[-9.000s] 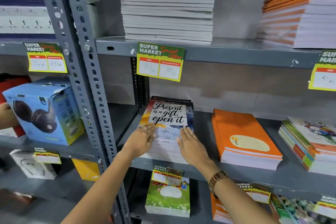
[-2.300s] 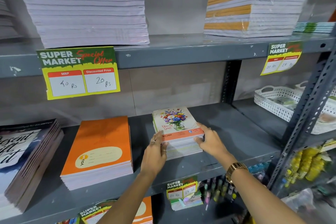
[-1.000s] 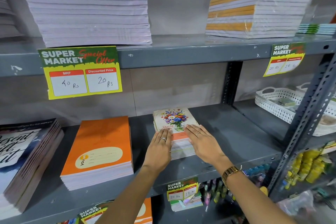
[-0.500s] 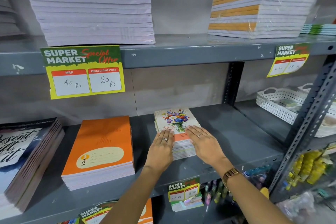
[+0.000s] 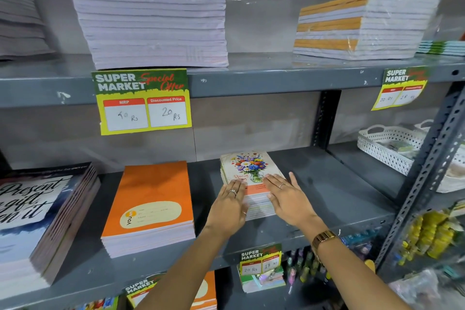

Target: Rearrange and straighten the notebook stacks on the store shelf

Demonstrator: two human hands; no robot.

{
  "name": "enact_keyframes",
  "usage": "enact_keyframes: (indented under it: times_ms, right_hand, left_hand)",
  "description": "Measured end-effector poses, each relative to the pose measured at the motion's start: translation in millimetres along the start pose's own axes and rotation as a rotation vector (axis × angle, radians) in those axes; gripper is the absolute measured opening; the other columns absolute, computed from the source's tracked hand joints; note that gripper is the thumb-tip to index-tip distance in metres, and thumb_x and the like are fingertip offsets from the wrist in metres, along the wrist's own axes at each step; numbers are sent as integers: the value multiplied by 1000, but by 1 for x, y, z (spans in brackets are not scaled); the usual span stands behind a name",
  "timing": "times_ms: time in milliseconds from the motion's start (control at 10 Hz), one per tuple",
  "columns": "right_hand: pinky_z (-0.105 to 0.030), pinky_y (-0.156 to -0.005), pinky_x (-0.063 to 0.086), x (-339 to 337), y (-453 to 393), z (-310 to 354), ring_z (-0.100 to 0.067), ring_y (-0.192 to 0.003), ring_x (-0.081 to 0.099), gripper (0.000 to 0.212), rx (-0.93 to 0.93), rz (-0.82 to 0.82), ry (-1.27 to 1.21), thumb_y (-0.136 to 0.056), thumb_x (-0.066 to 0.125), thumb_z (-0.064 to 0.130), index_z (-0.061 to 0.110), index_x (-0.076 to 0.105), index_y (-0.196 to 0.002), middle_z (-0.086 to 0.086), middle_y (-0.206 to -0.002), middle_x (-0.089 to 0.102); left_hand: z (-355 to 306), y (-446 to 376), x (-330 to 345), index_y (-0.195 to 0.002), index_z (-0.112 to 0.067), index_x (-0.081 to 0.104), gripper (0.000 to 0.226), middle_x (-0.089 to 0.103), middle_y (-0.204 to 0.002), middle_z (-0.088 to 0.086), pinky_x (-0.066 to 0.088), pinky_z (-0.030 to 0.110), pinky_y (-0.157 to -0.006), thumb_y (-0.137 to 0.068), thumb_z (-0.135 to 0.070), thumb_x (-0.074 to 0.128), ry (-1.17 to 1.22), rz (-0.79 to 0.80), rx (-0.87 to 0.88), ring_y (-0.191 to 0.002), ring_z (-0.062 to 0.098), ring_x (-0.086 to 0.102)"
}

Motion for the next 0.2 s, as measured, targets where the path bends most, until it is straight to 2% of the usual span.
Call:
enact_keyframes:
  times_ms: [100,200]
  right_hand:
    - [-51,-116,-8,-2,0,11,-26,-143,25,86,65,107,69,-72,-4,42,9,25,-146,-9,-153,32]
    - [-49,-116,-4,-3,-2,27,-27,-140,32,80,146,-10,115,-76,4,38,4,33,-142,-13,-148,40]
  left_hand:
    - [16,8,-7,-149,-11,5,65,8,-160,6,-5,29,-118,-97,-35,34,8,24,-15,-148,18,4]
    - [32,23,-25,-149,-7,4,67,4,-160,8,-4,33,-120,-95,-38,31,-53,-44,5,-149,21,2]
Point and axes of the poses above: each hand's wrist, its own y-axis away from the middle knuckle, its own x-axis out of the palm, z = x × y, the point moved 6 cm from there along -y, towards the middle knuckle
